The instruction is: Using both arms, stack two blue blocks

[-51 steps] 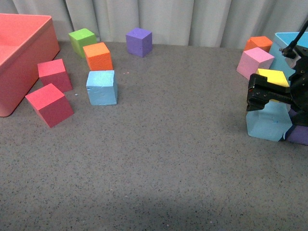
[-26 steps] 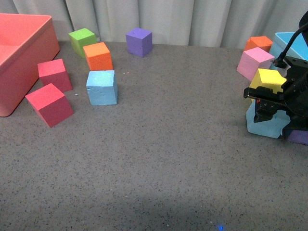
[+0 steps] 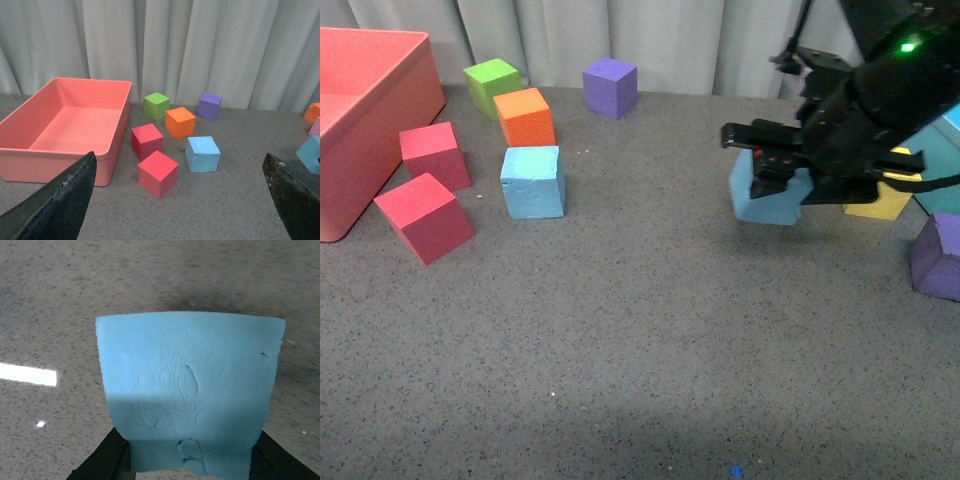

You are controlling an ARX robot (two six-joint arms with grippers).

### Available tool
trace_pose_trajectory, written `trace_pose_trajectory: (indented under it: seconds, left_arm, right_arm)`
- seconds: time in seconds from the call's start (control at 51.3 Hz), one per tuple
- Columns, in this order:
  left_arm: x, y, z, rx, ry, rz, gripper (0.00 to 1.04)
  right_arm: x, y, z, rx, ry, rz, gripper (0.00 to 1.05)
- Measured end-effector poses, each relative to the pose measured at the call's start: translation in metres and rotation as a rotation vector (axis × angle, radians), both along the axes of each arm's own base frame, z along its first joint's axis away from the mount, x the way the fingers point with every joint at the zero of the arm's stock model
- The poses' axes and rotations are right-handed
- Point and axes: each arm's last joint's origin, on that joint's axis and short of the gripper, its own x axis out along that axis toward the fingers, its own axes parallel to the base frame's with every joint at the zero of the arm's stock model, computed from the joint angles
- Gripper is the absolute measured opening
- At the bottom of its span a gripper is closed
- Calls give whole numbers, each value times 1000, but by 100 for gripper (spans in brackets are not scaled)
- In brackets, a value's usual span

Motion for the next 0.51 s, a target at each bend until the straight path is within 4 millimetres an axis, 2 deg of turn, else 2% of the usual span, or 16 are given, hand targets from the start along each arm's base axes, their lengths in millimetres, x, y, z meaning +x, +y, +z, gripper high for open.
trace_pose_trajectory:
  seconds: [0.254, 0.41, 0.507]
  left_arm:
    - [0, 0, 0, 0, 0, 0, 98]
    - [0, 0, 0, 0, 0, 0, 98]
    - [0, 0, 0, 0, 0, 0, 98]
  right_arm:
    - [15, 50, -23, -20, 62, 95, 39]
    - [20, 67, -30, -34, 78, 116, 39]
    - [25, 75, -28, -52, 70, 116, 39]
